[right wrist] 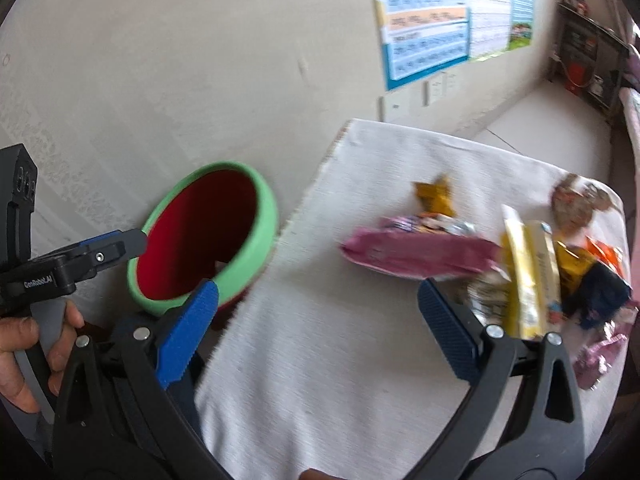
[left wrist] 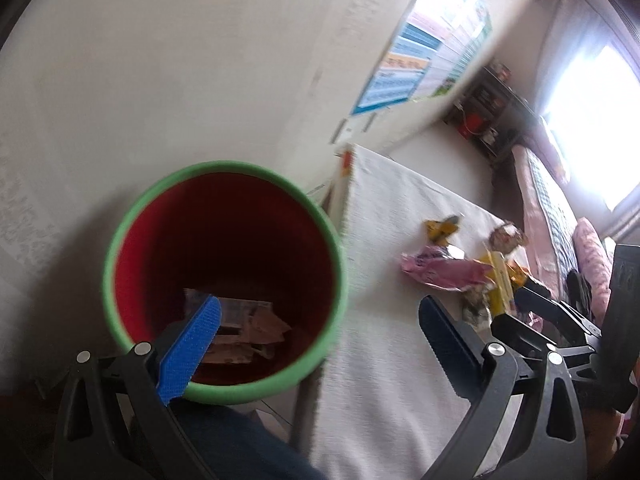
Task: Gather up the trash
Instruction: 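Move both tools back over the table of trash, then grasp the white printed wrapper with the left tool while the right tool grasps the pink bag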
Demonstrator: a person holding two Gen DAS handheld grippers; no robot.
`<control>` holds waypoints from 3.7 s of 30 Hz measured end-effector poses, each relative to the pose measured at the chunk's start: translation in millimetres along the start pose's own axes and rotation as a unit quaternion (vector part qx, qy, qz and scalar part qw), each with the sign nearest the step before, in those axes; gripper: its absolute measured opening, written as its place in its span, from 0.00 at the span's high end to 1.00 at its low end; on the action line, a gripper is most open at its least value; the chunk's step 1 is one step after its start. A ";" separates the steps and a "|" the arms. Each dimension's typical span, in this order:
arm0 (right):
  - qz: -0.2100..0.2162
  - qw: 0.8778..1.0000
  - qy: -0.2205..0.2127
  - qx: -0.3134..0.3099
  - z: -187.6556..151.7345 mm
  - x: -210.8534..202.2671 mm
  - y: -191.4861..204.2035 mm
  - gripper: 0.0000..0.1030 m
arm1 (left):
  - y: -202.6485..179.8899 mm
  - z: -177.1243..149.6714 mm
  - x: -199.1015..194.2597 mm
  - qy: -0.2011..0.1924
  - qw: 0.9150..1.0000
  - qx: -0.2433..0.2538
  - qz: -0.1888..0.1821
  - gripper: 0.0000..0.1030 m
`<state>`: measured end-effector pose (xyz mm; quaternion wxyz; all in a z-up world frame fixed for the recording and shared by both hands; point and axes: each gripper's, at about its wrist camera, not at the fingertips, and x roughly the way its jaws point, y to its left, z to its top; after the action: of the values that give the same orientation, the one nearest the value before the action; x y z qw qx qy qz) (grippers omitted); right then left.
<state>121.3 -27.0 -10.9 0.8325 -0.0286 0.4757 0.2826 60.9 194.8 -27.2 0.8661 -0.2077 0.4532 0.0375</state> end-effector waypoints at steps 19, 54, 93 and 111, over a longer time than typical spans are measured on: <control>-0.087 0.992 -0.018 0.092 -61.2 -72.1 -133.7 0.05 | -134.6 -29.9 38.2 0.050 0.992 0.101 -0.063 0.08; -0.119 0.959 0.010 0.258 -111.3 -57.1 -270.8 0.05 | -218.5 -47.5 141.7 0.156 0.974 0.142 -0.082 0.27; -0.072 0.951 0.021 0.300 -120.5 -46.5 -295.2 0.56 | -232.6 -58.4 178.2 0.203 0.963 0.149 -0.091 0.90; -0.101 0.964 -0.001 0.246 -112.9 -82.7 -249.2 0.57 | -222.8 -62.0 122.3 0.165 0.966 0.164 -0.115 0.90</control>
<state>125.7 -308.4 -60.7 0.8384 0.1295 0.5246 0.0712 141.3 -47.7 -83.8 0.8002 -0.1168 0.5625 -0.1722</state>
